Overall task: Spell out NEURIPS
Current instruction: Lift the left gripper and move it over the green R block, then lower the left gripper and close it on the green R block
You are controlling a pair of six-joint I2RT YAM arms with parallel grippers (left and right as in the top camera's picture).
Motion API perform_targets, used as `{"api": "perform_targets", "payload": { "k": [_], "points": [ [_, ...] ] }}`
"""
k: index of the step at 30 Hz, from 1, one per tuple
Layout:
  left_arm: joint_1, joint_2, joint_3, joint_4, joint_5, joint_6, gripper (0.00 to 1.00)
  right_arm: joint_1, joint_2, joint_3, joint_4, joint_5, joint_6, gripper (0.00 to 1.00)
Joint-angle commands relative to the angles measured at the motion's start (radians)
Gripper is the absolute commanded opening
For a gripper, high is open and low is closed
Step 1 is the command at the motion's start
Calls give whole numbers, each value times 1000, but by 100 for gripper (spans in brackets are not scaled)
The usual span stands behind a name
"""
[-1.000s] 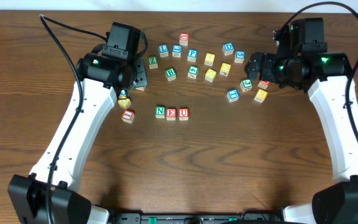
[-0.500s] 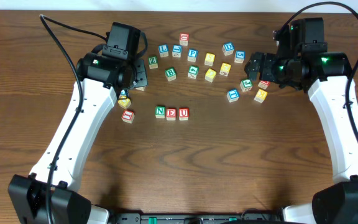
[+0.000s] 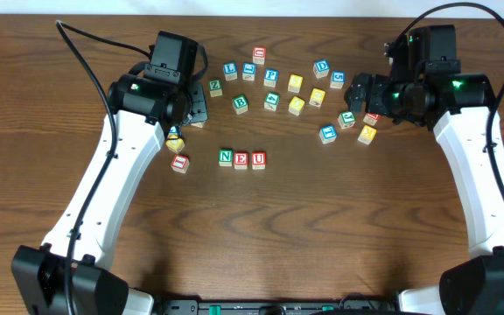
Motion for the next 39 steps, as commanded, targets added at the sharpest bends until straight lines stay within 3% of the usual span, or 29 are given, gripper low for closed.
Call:
{"api": "perform_targets", "payload": {
  "k": [1, 12, 25, 39],
  "points": [
    [2, 19, 15, -6, -9, 17, 40, 4, 0, 18, 0, 1, 8, 99],
    [2, 53, 54, 38, 40, 44, 40, 4, 0, 18, 0, 1, 8, 99],
    [2, 395, 551, -203, 44, 102, 41, 4, 0, 18, 0, 1, 8, 99],
    [31, 415, 512, -229, 35, 72, 40, 4, 0, 18, 0, 1, 8, 99]
  ]
}}
